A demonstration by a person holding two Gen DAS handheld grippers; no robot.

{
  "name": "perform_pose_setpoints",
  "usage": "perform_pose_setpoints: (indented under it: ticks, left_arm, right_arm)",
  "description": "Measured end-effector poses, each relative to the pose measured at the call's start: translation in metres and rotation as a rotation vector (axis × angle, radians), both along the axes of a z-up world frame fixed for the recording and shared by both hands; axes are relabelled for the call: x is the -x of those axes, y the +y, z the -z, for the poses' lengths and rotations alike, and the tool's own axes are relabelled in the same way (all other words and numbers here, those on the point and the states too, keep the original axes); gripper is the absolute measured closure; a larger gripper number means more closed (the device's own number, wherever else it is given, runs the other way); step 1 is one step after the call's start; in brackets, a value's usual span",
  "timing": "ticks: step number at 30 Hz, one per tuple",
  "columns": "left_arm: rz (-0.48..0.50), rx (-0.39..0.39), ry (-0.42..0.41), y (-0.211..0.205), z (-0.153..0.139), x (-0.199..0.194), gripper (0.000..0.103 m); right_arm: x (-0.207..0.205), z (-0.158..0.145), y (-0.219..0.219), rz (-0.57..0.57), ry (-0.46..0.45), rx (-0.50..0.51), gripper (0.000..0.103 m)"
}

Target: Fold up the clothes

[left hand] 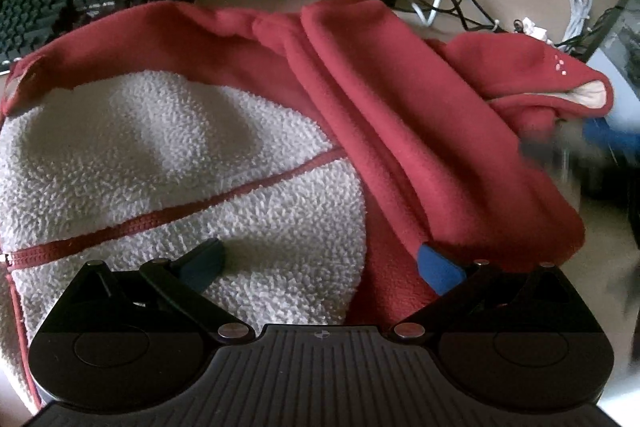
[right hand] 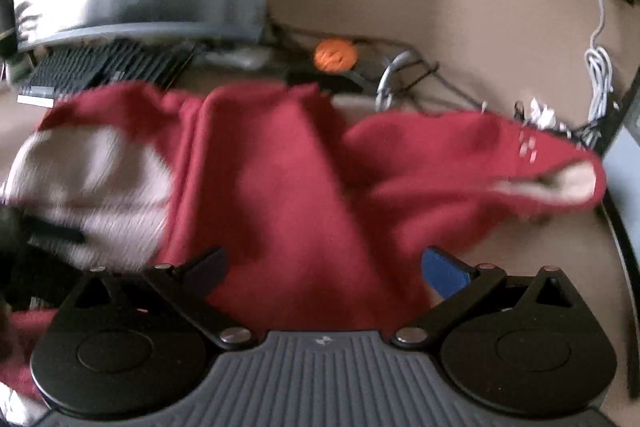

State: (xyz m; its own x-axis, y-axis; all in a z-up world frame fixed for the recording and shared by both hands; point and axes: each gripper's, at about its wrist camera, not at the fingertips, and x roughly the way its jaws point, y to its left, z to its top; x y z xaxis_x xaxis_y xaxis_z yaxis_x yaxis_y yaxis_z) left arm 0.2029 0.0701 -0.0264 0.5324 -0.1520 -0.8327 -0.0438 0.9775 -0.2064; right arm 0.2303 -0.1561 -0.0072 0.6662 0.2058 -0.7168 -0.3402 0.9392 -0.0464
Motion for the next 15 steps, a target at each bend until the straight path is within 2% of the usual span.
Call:
perform_pose_setpoints:
  ticks: [4,6,8,10,12,15]
  left_arm:
    - [0.011,-0.013,0.009,0.009,0.000,0.001,0.000]
    - [0.020,0.007,0.011,0.016,-0.001,0.002,0.000]
    - [0.028,0.043,0.009,0.025,-0.007,0.002,0.000]
    - [0.031,0.062,-0.007,0.034,-0.012,0.002,0.000]
    - [0.033,0.012,-0.037,0.043,-0.015,0.000,0.000]
    - [0.054,-0.024,-0.063,0.058,-0.017,-0.005,0.000]
  right_arm:
    - [0.014,0.008,0.006,0.083,0.039,-0.097,0.000]
    - [0.016,0.009,0.008,0.154,0.025,-0.073,0.000]
    - [0.027,0.007,0.013,0.175,0.004,-0.056,0.000]
    - [0.038,0.010,0.022,0.121,0.039,-0.086,0.000]
    - [0.051,0.016,0.040,0.044,0.069,-0.098,0.000]
    - [0.065,0.032,0.081,-0.068,0.094,-0.028,0.000]
